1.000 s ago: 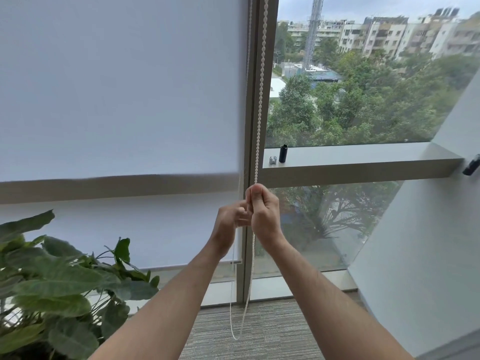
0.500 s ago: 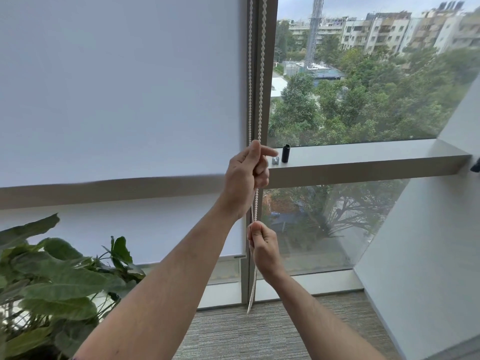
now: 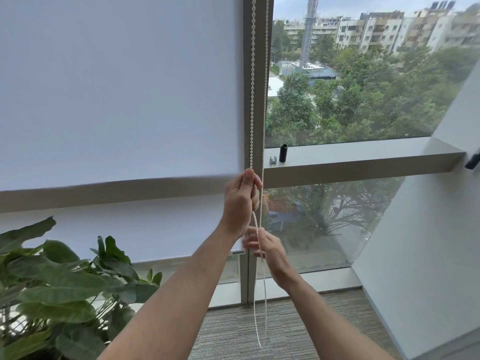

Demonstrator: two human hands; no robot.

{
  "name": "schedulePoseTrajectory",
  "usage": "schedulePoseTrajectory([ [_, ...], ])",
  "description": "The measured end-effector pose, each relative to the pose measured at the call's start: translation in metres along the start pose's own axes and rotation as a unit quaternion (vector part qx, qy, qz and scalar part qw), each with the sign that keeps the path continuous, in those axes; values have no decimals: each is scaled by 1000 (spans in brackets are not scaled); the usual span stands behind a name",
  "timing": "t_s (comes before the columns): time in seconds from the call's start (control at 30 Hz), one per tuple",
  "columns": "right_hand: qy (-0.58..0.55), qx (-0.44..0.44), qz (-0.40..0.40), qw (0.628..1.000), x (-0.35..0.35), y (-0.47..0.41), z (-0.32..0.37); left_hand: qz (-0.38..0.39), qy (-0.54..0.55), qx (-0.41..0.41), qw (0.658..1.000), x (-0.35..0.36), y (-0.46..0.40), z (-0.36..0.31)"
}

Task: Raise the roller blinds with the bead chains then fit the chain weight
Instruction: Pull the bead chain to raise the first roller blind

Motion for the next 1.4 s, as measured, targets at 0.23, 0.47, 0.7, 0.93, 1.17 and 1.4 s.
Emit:
schedulePoseTrajectory([
  [0.23, -101, -128, -75, 984, -35, -24, 95, 13, 21, -6, 1000, 1, 1, 5],
  [0.47, -143, -258, -7, 955, -41, -21, 210, 1, 4, 8, 1000, 5, 7, 2],
  [0.7, -125, -255, -75, 956, -26, -24, 223, -10, -24, 4, 1000, 3, 13, 7],
  [0.93, -76, -226, -116, 964, -17, -21, 164, -38, -93, -55, 993, -21, 42, 39],
  [1.17, -42, -207, -119, 970, -17, -18, 120, 16, -130, -126, 983, -39, 55, 53],
  [1.4, -39, -173, -100, 979, -2, -20, 76, -54, -120, -111, 985, -60, 25, 30],
])
Point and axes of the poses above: each hand's wrist, its own y-axis away from the middle knuckle, its own x-axis out of the palm, z = x × y, the point moved 3 cm from there along -y, towards the middle knuckle, and after that the axes turned 14 degrees about y, right-handed, at the moved point
